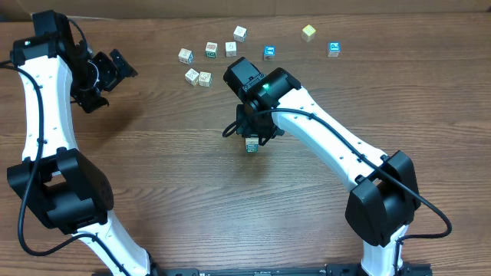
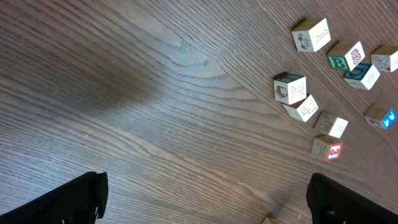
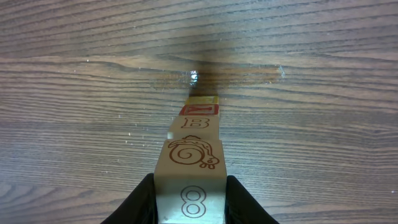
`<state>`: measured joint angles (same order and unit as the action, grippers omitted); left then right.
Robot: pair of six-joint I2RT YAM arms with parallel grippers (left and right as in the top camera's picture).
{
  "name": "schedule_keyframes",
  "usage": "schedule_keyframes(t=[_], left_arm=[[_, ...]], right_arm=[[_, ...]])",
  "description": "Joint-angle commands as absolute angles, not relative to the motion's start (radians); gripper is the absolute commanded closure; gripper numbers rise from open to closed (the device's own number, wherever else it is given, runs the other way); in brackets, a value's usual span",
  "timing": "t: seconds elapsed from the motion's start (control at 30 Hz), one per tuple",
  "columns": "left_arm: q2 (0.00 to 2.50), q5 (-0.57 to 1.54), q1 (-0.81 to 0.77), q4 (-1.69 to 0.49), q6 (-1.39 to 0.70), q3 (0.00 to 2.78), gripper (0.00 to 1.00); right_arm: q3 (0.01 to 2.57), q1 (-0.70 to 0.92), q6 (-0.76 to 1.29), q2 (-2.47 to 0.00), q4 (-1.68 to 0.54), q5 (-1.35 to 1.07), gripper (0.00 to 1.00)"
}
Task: Form a tower
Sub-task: 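Lower the snail 8 block onto the B block, then open the right gripper to release the snail 8 block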
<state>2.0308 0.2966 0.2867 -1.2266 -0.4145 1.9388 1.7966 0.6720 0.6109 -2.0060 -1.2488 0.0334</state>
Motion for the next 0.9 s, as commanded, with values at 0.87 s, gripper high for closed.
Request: schedule_keyframes(t=[0.87], left_arm=[[2.027, 0.304, 0.281, -1.225, -0.396, 1.953, 0.0]], right_arm=[[1.793, 0.681, 0.599, -2.006, -1.245, 0.043, 0.45]])
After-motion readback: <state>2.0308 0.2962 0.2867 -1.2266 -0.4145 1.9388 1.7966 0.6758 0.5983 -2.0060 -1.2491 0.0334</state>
